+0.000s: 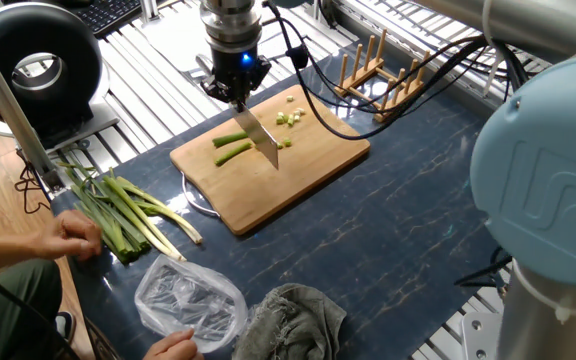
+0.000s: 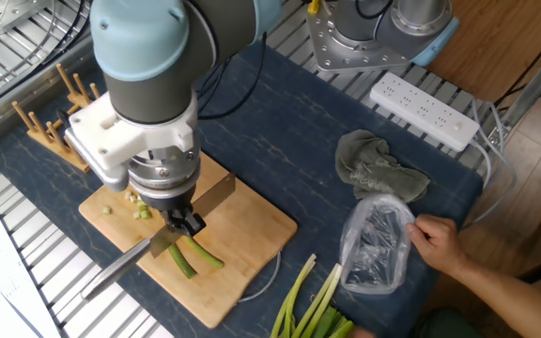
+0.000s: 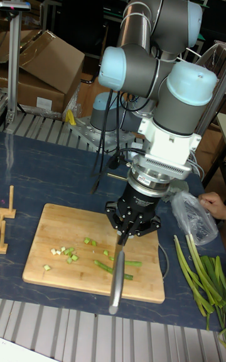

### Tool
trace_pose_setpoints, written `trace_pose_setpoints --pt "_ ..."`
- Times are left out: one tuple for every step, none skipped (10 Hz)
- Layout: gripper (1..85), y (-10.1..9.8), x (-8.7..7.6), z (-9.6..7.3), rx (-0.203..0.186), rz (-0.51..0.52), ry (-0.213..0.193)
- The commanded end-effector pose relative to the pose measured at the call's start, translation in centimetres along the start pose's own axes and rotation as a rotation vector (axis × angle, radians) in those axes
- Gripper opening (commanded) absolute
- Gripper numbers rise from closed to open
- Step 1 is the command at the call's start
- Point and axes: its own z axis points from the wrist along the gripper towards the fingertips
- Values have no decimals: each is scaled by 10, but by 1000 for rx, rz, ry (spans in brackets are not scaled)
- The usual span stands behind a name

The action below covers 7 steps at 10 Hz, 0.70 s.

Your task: Chop the scallions

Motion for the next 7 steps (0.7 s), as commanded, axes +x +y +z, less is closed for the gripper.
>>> trace_pose_setpoints --pt "13 8 0 9 -34 39 11" --pt "13 11 -1 12 -27 43 5" --pt "13 11 -2 13 -25 42 1" --pt "13 10 -3 12 -24 41 -2" --pt "13 9 -3 12 -21 40 -3" --pt "13 7 -4 12 -15 38 -5" --pt "13 6 -4 12 -17 37 -5"
